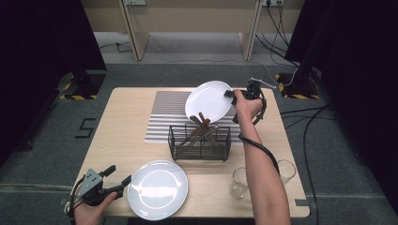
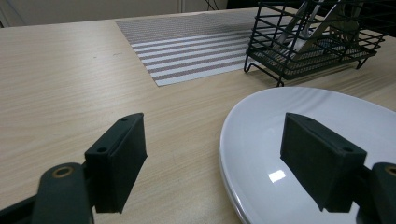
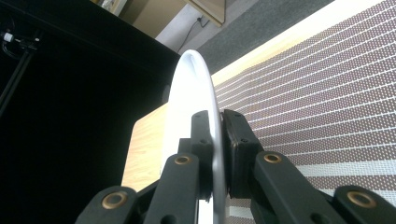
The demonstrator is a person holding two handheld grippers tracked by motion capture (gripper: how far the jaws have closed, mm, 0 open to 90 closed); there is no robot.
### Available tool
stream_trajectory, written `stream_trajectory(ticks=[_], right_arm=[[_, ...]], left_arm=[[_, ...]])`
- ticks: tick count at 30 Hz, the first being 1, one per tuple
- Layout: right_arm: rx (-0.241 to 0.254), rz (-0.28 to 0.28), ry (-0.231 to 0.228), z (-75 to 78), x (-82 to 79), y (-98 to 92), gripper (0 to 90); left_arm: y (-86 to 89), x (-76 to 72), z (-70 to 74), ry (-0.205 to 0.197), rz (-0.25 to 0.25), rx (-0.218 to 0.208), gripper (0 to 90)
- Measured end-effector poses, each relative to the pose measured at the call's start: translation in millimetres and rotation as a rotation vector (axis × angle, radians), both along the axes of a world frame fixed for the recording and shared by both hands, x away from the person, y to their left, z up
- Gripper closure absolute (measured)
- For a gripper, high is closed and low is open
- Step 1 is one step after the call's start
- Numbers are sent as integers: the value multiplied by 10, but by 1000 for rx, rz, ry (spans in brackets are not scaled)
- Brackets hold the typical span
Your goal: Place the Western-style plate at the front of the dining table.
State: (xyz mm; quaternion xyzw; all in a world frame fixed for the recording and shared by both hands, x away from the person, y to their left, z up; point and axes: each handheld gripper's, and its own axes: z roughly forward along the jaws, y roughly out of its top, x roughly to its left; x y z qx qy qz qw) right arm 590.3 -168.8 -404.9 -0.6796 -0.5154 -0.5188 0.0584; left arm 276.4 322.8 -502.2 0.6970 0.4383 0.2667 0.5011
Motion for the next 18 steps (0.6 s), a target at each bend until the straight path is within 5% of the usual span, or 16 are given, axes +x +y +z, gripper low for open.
stream_trajectory(ticks=[18], right_arm=[[-14, -6, 28, -121, 14, -12, 837]], left_arm=[[3, 0, -1, 0, 0, 0, 221]])
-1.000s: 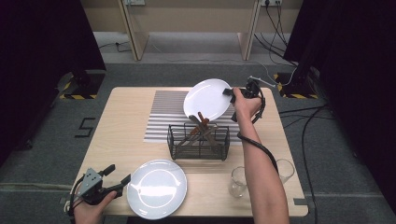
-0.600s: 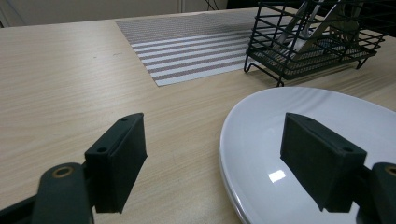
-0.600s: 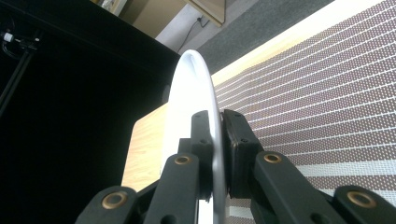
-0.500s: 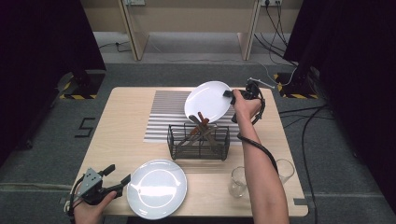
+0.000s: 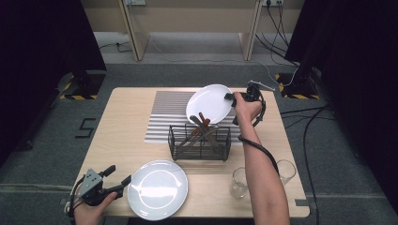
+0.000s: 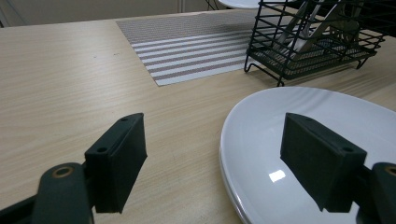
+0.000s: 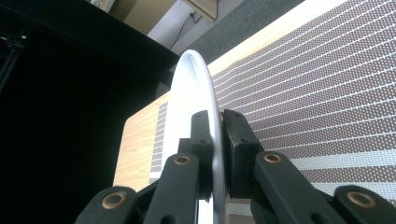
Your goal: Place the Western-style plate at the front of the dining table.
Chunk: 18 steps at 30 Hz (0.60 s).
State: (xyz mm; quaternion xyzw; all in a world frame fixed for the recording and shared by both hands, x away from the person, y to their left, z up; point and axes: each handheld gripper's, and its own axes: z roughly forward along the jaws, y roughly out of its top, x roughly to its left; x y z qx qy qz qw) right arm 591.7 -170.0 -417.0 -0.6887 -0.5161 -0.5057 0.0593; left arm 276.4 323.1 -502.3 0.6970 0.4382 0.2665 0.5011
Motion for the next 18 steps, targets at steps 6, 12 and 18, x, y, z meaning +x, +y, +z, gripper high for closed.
stream_trajectory(ticks=[6, 12, 18], right_arm=[[-15, 0, 13, -34, 4, -3, 836], [-14, 1, 20, -47, 13, 8, 836], [-16, 0, 32, -78, 20, 13, 835]], left_arm=[[-2, -1, 0, 0, -1, 0, 221], [0, 0, 0, 0, -2, 1, 221], [2, -1, -1, 0, -2, 0, 221]])
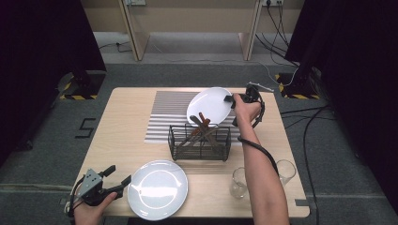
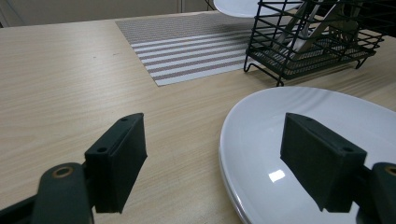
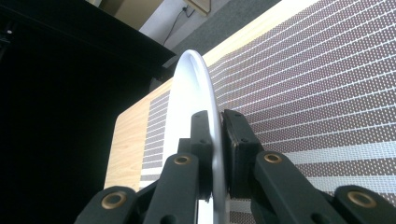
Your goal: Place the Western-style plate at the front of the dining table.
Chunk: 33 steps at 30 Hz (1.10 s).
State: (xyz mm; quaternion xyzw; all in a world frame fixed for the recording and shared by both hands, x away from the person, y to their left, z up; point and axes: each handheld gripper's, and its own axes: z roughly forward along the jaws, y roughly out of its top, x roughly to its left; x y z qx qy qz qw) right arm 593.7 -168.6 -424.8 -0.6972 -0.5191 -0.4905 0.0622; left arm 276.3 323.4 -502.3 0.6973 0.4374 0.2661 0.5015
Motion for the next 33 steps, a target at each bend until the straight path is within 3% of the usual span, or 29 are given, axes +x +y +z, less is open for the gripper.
stream_trajectory(ticks=[14, 33], right_arm=[[1, -4, 11, -63, 1, -3, 835], [-36, 4, 34, -170, 17, 13, 833]], left_arm=[[-4, 1, -1, 1, -1, 0, 221], [-4, 1, -3, 0, 0, -1, 221]])
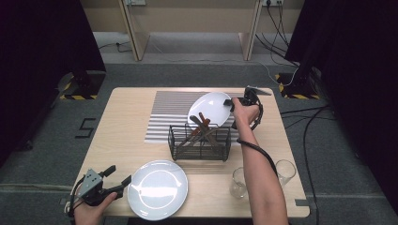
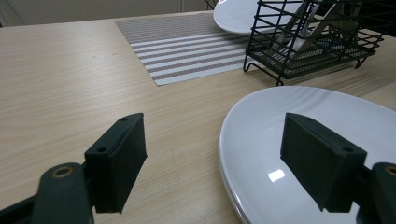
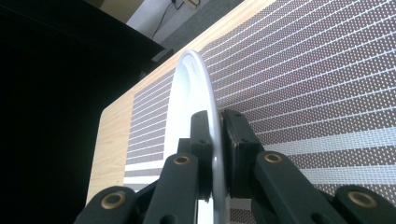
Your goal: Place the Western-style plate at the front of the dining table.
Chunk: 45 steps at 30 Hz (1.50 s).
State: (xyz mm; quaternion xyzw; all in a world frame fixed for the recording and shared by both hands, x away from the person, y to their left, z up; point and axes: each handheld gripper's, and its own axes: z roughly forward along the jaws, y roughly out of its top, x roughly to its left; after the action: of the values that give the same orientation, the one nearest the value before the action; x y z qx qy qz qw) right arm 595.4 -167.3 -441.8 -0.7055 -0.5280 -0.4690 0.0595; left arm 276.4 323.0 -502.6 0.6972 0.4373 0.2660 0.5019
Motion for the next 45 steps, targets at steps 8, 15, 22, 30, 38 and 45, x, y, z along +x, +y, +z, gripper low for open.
stream_trajectory(ticks=[8, 15, 22, 30, 38, 45], right_arm=[[-1, 1, 10, -31, 7, 7, 833], [-5, 5, 19, -56, 16, 27, 832], [-7, 11, 30, -83, 22, 42, 827], [-11, 15, 38, -122, 30, 48, 828], [-9, 15, 38, -146, 31, 47, 830], [0, 18, 52, -169, 36, 26, 830]], left_arm=[[-5, 1, 0, 4, -1, 1, 221], [-6, 2, -2, 4, -1, 2, 220], [-3, 3, -1, 3, 0, 0, 220], [-1, 2, -1, 4, -1, 0, 220], [3, -1, 0, 3, 0, 1, 220], [5, -2, 1, 2, 0, 1, 220]])
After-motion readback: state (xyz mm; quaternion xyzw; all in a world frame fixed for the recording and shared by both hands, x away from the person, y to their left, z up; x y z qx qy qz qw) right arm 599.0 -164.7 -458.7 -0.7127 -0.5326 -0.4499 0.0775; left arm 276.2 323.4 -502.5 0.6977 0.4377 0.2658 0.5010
